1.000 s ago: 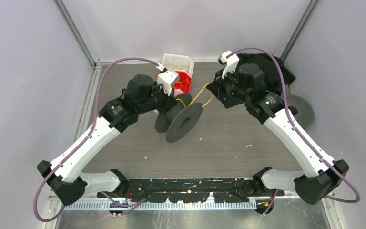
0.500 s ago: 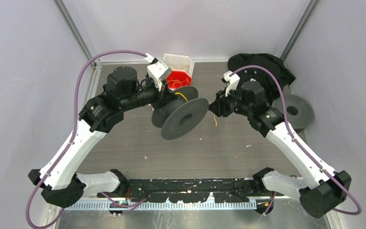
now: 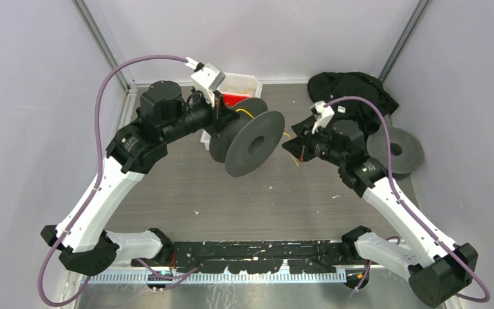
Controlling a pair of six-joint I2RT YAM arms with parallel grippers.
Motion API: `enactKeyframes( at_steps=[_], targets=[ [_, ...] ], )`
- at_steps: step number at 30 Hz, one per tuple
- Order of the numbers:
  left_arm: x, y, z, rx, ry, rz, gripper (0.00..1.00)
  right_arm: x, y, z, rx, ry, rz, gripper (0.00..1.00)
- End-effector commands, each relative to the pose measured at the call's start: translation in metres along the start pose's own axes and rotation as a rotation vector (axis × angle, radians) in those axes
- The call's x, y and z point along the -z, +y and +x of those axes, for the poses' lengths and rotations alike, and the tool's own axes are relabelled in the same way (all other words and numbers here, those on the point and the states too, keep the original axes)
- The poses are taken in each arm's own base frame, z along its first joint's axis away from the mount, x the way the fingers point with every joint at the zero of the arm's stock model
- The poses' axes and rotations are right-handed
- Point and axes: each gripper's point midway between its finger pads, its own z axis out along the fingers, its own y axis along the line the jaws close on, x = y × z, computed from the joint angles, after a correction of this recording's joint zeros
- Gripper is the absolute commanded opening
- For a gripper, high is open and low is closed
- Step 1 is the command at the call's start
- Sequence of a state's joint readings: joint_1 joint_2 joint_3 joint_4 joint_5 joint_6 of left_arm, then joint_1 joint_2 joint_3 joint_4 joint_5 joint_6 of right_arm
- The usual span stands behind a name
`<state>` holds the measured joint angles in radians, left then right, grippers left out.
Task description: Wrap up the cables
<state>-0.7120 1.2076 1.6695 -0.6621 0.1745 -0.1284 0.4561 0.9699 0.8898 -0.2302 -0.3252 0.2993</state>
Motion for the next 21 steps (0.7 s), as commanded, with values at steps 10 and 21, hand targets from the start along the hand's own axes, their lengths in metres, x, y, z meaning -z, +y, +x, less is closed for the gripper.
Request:
enactKeyframes(
  at_steps=[10, 21],
  targets=[
    [0.013, 0.011, -0.091, 0.203, -0.362, -0.089, 0.00, -0.021, 0.032, -0.010, -0.242, -0.097, -0.209, 0.00],
    [0.010, 0.077, -0.068, 0.601, -0.576, -0.406, 0.00, -0.030, 0.059, -0.002, -0.261, -0.092, -0.269, 0.00]
  ],
)
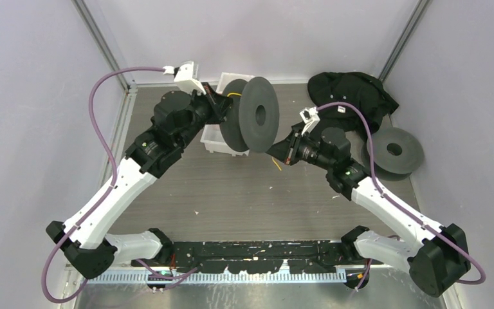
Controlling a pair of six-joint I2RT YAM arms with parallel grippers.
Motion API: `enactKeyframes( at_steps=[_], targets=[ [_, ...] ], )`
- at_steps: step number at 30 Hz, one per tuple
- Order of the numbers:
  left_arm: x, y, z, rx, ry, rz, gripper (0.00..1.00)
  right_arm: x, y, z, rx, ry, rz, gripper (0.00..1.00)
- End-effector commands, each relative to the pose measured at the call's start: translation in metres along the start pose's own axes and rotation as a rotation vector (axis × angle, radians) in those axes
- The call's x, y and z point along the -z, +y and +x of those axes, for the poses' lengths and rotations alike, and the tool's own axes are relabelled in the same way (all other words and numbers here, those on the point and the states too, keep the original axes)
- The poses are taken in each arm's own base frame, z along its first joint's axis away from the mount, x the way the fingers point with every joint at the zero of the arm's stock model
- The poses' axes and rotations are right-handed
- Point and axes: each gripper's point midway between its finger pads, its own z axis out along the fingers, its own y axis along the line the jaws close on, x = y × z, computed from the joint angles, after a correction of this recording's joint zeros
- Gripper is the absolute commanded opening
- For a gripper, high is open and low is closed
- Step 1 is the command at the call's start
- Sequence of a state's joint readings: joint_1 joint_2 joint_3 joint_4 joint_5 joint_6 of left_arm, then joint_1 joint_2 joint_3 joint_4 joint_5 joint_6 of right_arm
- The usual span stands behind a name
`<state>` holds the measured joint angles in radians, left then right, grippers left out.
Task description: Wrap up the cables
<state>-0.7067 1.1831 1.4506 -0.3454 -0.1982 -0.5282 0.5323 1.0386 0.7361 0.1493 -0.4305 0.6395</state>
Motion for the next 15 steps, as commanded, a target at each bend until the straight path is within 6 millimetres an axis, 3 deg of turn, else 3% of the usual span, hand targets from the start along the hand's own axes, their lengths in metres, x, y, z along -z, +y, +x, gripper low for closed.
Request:
enactKeyframes(
  at_steps=[1, 10, 15],
  targets=[
    [0.016, 0.003, -0.074, 0.292, -0.324, -0.057, 0.00, -0.006, 0.016, -0.011, 0.003, -0.040, -0.049, 0.00],
    [0.019, 0.045, -0.047, 0.398, -0.335, -0.353, 0.00, -0.026, 0.033, 0.001, -0.014, -0.012, -0.088, 0.01],
    [0.016, 0.052, -0.033, 0.406, -0.284, -0.439, 0.00, -0.041, 0.046, 0.007, -0.057, -0.012, -0.126, 0.02]
  ],
)
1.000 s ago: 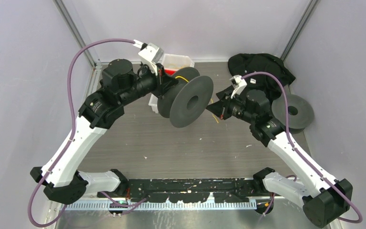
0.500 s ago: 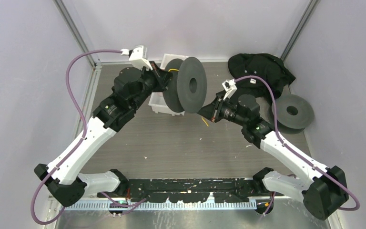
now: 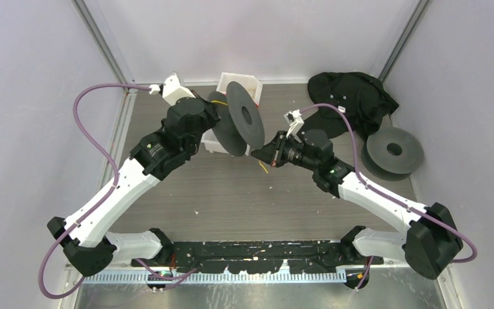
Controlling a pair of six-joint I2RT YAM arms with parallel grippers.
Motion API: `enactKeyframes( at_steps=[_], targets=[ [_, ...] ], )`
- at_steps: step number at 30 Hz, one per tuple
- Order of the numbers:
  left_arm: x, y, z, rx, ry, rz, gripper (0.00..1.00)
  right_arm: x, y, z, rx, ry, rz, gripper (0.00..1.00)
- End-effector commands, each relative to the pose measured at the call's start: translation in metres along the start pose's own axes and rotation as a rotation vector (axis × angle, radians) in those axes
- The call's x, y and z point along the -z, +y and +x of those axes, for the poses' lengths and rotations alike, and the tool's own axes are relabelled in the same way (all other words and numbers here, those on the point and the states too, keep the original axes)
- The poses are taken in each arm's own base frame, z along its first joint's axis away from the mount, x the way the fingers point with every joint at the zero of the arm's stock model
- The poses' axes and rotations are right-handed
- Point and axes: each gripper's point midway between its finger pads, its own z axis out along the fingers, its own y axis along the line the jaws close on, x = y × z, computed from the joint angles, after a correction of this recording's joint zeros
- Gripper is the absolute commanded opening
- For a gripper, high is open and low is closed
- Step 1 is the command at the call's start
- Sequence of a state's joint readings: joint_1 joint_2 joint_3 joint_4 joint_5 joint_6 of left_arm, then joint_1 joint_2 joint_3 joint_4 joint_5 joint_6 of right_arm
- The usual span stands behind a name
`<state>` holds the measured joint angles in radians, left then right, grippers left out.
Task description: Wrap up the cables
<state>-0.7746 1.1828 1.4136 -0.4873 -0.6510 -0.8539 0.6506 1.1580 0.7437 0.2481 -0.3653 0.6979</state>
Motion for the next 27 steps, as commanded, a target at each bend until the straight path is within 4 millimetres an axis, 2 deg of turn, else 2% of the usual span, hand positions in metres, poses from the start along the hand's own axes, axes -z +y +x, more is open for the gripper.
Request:
enactKeyframes(
  at_steps=[1, 6, 9, 12, 15, 20, 27],
  targets=[
    [0.006, -0.012, -0.044, 0.196, -0.141, -0.040, 0.00, -0.011, 0.036, -0.019, -0.016, -0.065, -0.106, 0.02],
    [0.004, 0.004, -0.040, 0.176, -0.149, -0.123, 0.00, -0.013, 0.048, -0.022, -0.028, -0.080, -0.126, 0.09],
    [0.001, 0.005, -0.039, 0.140, -0.161, -0.119, 0.01, -0.009, 0.050, -0.023, -0.028, -0.079, -0.115, 0.14],
    [0.000, -0.008, -0.036, 0.095, -0.157, -0.020, 0.00, -0.005, 0.046, -0.017, -0.009, -0.060, -0.094, 0.40],
    [0.003, -0.018, -0.037, 0.101, -0.149, 0.041, 0.00, 0.002, 0.030, -0.013, 0.036, -0.063, -0.017, 0.59],
    [0.012, -0.030, -0.049, 0.072, -0.133, 0.077, 0.01, 0.034, 0.011, -0.024, 0.143, -0.117, 0.137, 0.72],
    [0.026, -0.048, -0.075, 0.056, -0.157, 0.141, 0.01, 0.098, 0.007, -0.054, 0.261, -0.276, 0.284, 0.83]
  ],
)
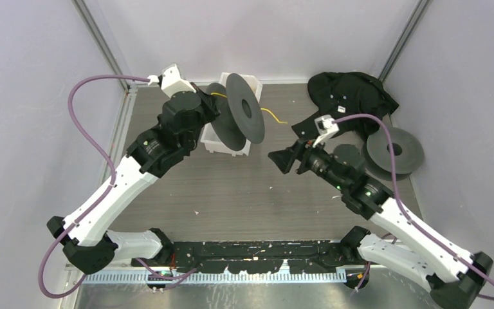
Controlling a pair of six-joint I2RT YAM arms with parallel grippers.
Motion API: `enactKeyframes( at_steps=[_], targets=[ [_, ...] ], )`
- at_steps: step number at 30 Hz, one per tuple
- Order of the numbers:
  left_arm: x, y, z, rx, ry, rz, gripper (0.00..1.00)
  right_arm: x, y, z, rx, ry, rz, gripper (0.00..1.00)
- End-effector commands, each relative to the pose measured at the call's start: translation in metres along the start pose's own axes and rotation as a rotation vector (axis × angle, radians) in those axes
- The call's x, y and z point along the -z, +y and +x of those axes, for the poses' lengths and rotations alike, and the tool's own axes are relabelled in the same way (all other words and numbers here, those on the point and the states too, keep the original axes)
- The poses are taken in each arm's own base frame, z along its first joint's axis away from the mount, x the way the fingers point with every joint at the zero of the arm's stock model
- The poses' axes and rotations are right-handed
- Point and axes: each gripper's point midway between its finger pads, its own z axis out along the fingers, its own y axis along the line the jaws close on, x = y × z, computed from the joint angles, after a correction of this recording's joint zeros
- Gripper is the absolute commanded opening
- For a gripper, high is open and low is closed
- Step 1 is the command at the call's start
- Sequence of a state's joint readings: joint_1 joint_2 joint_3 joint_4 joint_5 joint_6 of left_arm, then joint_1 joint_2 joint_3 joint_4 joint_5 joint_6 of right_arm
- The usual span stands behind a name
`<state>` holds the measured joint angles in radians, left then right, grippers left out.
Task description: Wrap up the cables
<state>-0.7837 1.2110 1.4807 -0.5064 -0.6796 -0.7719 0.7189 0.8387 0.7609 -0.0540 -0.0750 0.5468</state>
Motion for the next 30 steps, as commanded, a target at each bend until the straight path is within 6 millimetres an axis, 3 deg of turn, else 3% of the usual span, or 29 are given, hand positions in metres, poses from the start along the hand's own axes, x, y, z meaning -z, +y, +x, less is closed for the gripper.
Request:
enactKeyframes(
  at_steps=[1, 3, 6, 7, 10, 14, 23, 30],
  targets=[
    [0.026, -0.038, -0.069, 0.136, -0.140, 0.144, 0.01, 0.033, -0.022, -0.033, 0.101, -0.148, 0.149, 0.83],
    [0.029, -0.042, -0.076, 0.155, -0.149, 0.157, 0.01, 0.047, -0.033, -0.044, 0.076, -0.247, 0.202, 0.81],
    [0.035, -0.047, -0.086, 0.193, -0.157, 0.178, 0.01, 0.065, -0.056, -0.061, -0.054, -0.418, 0.313, 0.50],
    [0.037, -0.050, -0.089, 0.192, -0.156, 0.187, 0.01, 0.068, -0.060, -0.064, -0.084, -0.451, 0.329, 0.45],
    [0.042, -0.058, -0.097, 0.162, -0.136, 0.209, 0.00, 0.067, -0.055, -0.071, -0.047, -0.455, 0.318, 0.60],
    [0.044, -0.062, -0.097, 0.107, -0.105, 0.211, 0.00, 0.056, -0.043, -0.075, 0.071, -0.330, 0.317, 0.74],
    [0.044, -0.063, -0.095, 0.106, -0.107, 0.220, 0.01, 0.033, 0.000, -0.110, 0.085, -0.251, 0.143, 0.80],
    [0.040, -0.068, -0.091, 0.101, -0.095, 0.232, 0.01, 0.011, 0.010, -0.130, 0.112, -0.285, 0.107, 0.80]
  ],
)
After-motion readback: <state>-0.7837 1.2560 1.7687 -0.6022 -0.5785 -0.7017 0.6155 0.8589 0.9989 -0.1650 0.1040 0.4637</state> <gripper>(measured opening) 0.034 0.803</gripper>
